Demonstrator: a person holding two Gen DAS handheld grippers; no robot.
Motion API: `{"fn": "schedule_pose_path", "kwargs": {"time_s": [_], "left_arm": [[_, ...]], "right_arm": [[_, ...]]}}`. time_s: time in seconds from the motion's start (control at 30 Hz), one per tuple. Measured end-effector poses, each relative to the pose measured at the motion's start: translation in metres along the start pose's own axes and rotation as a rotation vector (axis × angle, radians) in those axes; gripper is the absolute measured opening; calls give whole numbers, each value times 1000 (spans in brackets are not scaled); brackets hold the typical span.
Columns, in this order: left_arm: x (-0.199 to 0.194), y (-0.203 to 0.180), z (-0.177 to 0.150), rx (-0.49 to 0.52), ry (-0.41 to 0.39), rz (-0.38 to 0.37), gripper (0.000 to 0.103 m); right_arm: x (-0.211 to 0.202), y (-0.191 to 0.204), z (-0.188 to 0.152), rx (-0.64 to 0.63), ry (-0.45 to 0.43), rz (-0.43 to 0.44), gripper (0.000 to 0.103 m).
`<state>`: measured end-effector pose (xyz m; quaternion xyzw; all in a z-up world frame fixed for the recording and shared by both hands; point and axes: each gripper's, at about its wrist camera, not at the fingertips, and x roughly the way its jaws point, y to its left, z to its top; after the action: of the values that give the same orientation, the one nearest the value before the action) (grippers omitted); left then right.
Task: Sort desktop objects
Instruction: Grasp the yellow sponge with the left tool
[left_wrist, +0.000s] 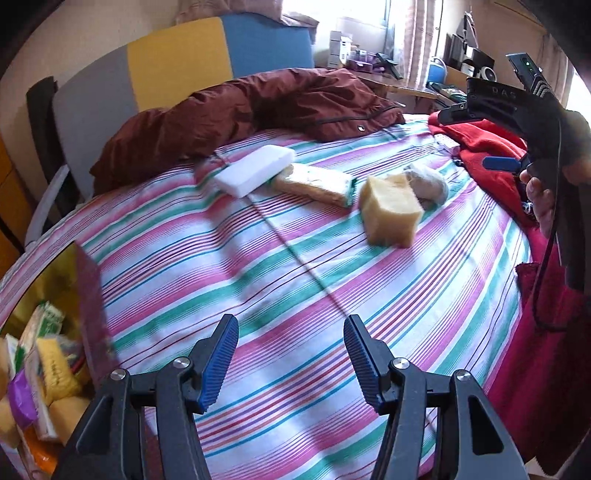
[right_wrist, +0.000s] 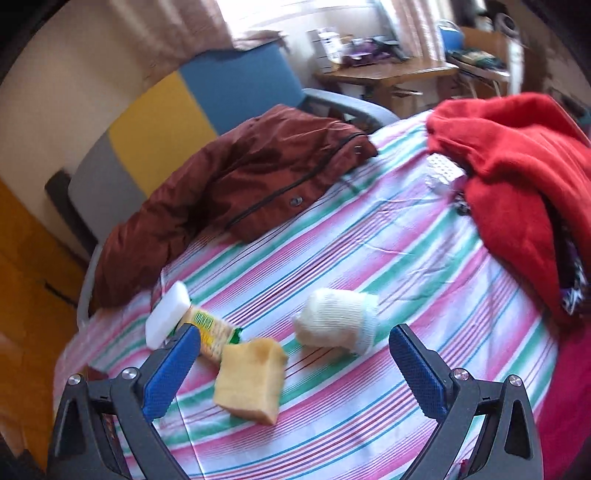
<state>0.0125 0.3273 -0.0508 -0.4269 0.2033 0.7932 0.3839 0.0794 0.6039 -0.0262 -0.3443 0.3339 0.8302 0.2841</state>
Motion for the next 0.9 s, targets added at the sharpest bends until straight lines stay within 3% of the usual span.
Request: {"fn": "schedule_pose_path", "kwargs": {"time_s": [0.33, 0.77, 0.9], "left_arm": [[29, -34, 39, 32, 6, -88, 60], [65, -78, 89, 84, -34, -141, 66], [81, -78, 98, 57, -2, -151, 67]], "right_arm": [[-3, -31, 7, 126, -14, -42, 103], [19, -26, 3, 92, 62, -86, 102], [23, -25, 3, 89, 77, -94, 102]]}}
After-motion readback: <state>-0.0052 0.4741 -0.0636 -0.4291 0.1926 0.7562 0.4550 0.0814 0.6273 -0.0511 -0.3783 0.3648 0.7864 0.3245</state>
